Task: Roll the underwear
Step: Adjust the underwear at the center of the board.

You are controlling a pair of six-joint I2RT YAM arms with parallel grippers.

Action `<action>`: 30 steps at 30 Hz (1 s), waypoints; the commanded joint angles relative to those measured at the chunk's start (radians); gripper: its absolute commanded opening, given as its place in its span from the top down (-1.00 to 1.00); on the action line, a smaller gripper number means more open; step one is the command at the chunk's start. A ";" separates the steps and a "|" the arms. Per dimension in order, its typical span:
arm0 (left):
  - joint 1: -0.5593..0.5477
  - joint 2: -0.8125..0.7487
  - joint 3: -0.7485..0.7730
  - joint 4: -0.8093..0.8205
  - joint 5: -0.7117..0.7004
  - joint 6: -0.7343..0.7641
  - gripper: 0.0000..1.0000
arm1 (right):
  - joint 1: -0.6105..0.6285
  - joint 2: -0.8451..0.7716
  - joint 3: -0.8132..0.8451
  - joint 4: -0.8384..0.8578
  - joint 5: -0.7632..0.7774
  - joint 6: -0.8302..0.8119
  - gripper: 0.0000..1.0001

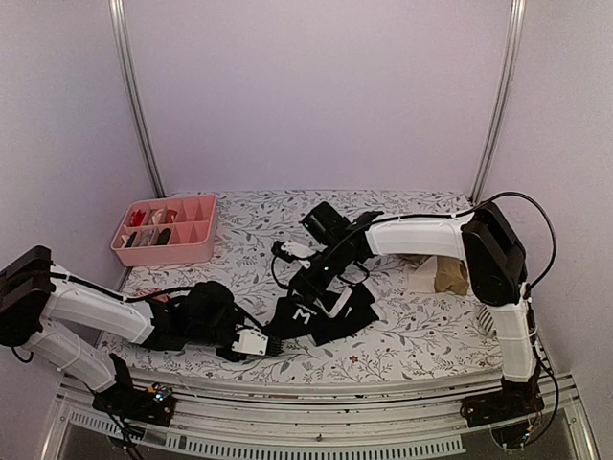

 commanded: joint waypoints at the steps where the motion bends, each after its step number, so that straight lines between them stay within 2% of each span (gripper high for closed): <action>1: -0.015 -0.012 -0.013 0.018 0.004 -0.006 0.94 | -0.008 0.036 0.025 -0.015 -0.005 -0.006 -0.32; 5: -0.015 -0.015 -0.011 0.014 0.008 -0.008 0.93 | -0.010 0.041 0.029 -0.022 -0.017 -0.009 -0.30; 7: -0.014 -0.018 -0.012 0.011 0.009 -0.008 0.94 | -0.010 0.046 0.034 -0.029 -0.021 -0.013 -0.19; 15: -0.014 -0.019 -0.011 0.008 0.014 -0.009 0.93 | -0.009 0.005 0.022 -0.020 0.011 -0.013 0.68; 18: -0.013 -0.020 -0.003 0.004 0.008 -0.018 0.93 | -0.010 -0.049 0.000 -0.006 0.033 -0.015 0.89; 23: 0.020 -0.046 0.038 -0.013 0.004 -0.062 0.94 | -0.010 -0.193 -0.113 0.070 0.114 -0.015 0.94; 30: 0.060 -0.105 0.102 -0.023 -0.043 -0.094 0.93 | -0.004 -0.416 -0.311 0.142 0.164 -0.017 0.93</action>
